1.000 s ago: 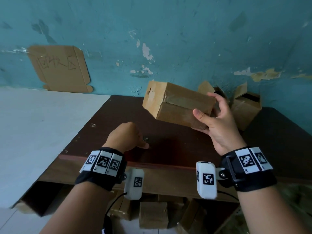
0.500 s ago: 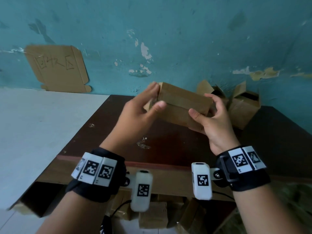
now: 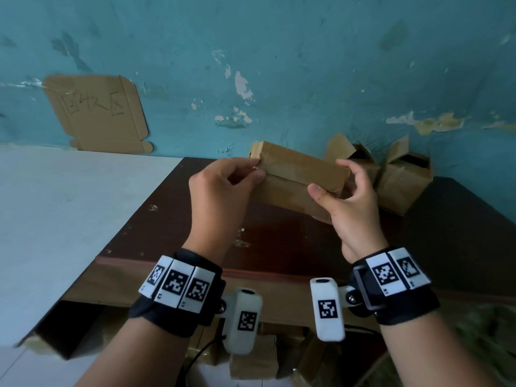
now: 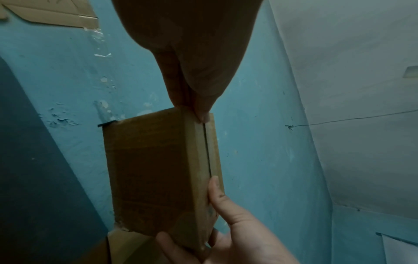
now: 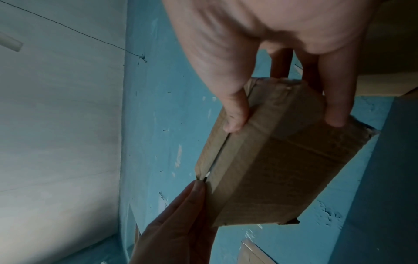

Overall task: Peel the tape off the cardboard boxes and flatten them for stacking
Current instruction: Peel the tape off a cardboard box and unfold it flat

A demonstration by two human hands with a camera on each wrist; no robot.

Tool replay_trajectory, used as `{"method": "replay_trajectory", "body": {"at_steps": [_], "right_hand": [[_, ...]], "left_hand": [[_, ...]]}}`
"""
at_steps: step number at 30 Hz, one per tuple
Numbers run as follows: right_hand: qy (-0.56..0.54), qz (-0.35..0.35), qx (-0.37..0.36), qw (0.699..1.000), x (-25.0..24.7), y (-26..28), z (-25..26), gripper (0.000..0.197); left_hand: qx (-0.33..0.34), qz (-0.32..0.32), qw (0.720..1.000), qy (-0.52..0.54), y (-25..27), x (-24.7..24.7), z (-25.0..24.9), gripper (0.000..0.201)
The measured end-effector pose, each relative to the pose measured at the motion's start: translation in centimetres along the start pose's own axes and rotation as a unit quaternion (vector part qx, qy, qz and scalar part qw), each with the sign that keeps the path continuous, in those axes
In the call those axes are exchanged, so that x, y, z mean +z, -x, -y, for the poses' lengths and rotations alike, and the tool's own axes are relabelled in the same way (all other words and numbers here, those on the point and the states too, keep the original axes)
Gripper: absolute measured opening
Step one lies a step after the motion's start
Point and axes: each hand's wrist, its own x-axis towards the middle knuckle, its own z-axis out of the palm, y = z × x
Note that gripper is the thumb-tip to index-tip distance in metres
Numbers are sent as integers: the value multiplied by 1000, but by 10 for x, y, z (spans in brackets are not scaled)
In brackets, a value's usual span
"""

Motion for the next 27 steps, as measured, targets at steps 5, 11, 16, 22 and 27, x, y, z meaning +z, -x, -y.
{"method": "replay_trajectory", "body": {"at_steps": [5, 11, 16, 22, 27], "right_hand": [[-19, 20, 32, 999, -1, -2, 4, 58], [-21, 22, 57, 998, -7, -2, 12, 56], [-15, 16, 57, 998, -8, -2, 12, 52], [5, 21, 30, 999, -6, 3, 15, 50], [38, -9, -26, 999, 2, 9, 17, 55]], "left_hand": [[76, 68, 995, 1, 0, -2, 9, 37], [130, 46, 990, 7, 5, -4, 14, 35], [135, 0, 991, 1, 7, 2, 11, 21], [142, 19, 990, -16, 8, -3, 5, 15], [207, 40, 965, -158, 8, 2, 11, 39]]}}
